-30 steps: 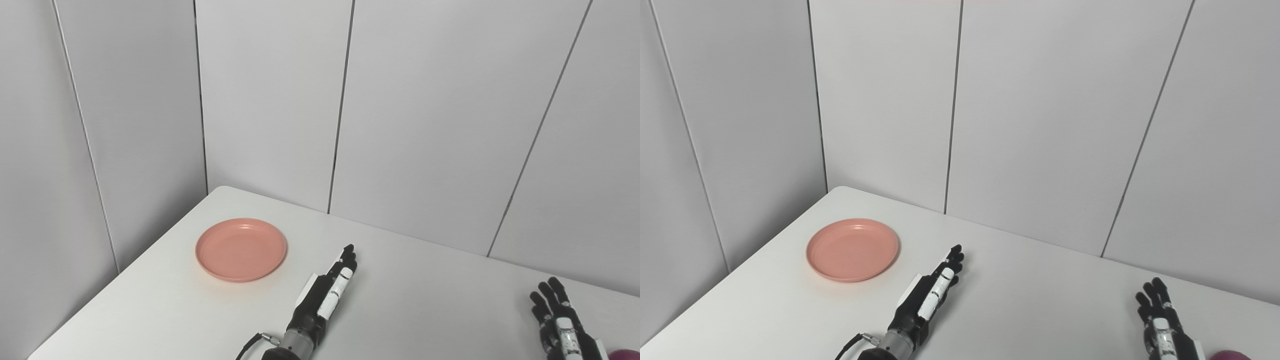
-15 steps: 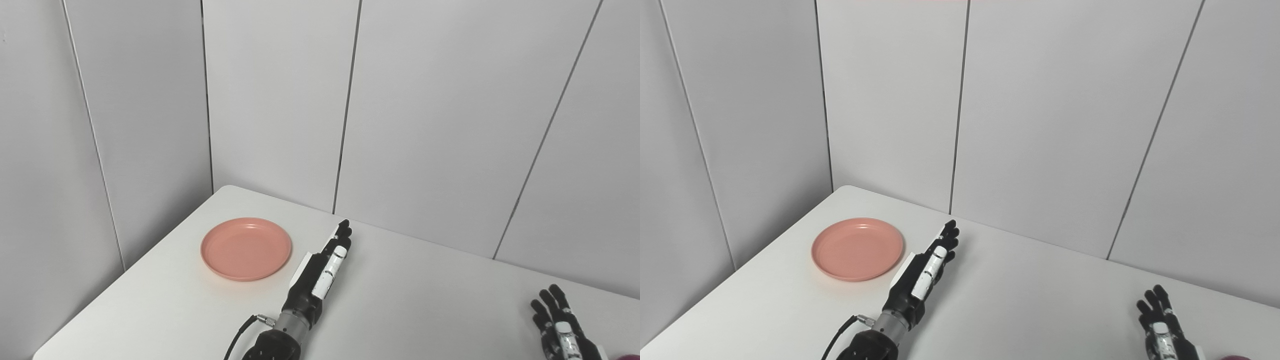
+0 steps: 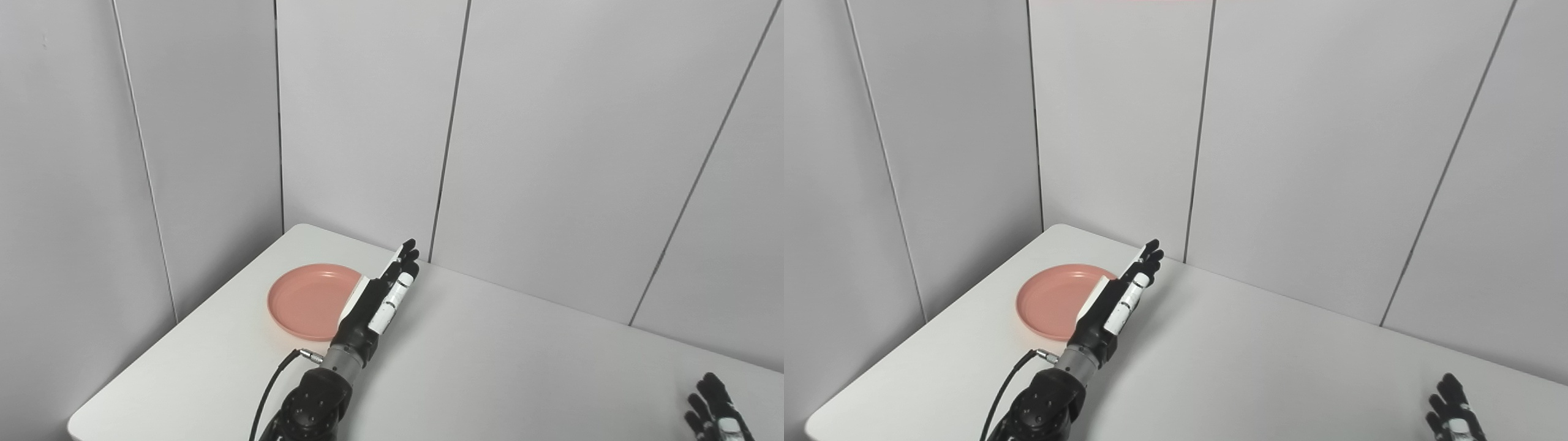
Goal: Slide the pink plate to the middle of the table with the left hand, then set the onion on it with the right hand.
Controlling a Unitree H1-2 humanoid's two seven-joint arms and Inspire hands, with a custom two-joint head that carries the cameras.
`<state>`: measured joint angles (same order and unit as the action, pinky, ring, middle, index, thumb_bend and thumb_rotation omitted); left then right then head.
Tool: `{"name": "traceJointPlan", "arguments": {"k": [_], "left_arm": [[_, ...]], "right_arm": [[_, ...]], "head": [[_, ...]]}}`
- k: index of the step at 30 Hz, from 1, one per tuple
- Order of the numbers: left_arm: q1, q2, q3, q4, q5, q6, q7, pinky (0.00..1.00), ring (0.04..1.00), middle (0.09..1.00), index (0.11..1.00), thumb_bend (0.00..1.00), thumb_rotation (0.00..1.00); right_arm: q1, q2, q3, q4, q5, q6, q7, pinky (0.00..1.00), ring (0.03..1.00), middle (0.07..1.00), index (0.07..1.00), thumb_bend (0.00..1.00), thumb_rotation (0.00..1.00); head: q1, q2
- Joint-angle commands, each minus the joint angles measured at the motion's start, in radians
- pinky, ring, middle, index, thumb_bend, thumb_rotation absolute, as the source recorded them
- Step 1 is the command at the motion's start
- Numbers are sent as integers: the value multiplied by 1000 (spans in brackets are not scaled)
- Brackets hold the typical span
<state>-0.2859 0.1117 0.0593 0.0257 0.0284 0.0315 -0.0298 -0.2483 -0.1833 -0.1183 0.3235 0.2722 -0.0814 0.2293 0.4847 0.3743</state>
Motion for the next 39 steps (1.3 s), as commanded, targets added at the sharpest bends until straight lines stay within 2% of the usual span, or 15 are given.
{"name": "traceJointPlan", "arguments": {"k": [1, 7, 14, 21, 26, 31, 39], "left_arm": [[-56, 18, 4, -33, -5, -2, 0, 1000, 987, 978, 956, 558, 1000], [-73, 53, 29, -31, -9, -10, 1, 960, 965, 962, 943, 554, 1000], [-96, 104, 83, -8, -38, -16, 2, 949, 941, 945, 929, 539, 1000], [-175, 189, 155, 129, -77, -43, -2, 924, 907, 907, 905, 603, 1000], [-226, 234, 210, 202, -142, -29, -4, 850, 857, 861, 873, 551, 1000], [-265, 294, 229, 301, -139, -69, -6, 812, 820, 828, 846, 565, 1000], [-320, 348, 249, 422, -165, -74, -11, 812, 807, 805, 815, 557, 1000]], "right_arm": [[69, 5, -9, 32, 17, 25, 5, 1000, 1000, 994, 967, 659, 775], [72, 5, -14, 14, 18, 37, 6, 1000, 1000, 999, 974, 643, 795], [72, 12, -11, 19, 10, 31, 0, 1000, 998, 1000, 988, 606, 808], [70, 17, -8, 19, 1, 38, -4, 1000, 1000, 999, 982, 611, 814], [71, 17, -5, 18, -2, 41, -3, 1000, 1000, 993, 976, 626, 798], [71, 17, -3, 25, -10, 33, -3, 1000, 1000, 991, 974, 622, 793], [73, 22, -8, 29, -4, 27, -2, 1000, 999, 984, 965, 637, 775]], "head": [[11, 9], [38, 9], [22, -3], [14, -14], [11, -19], [6, -21], [6, -20]]}}
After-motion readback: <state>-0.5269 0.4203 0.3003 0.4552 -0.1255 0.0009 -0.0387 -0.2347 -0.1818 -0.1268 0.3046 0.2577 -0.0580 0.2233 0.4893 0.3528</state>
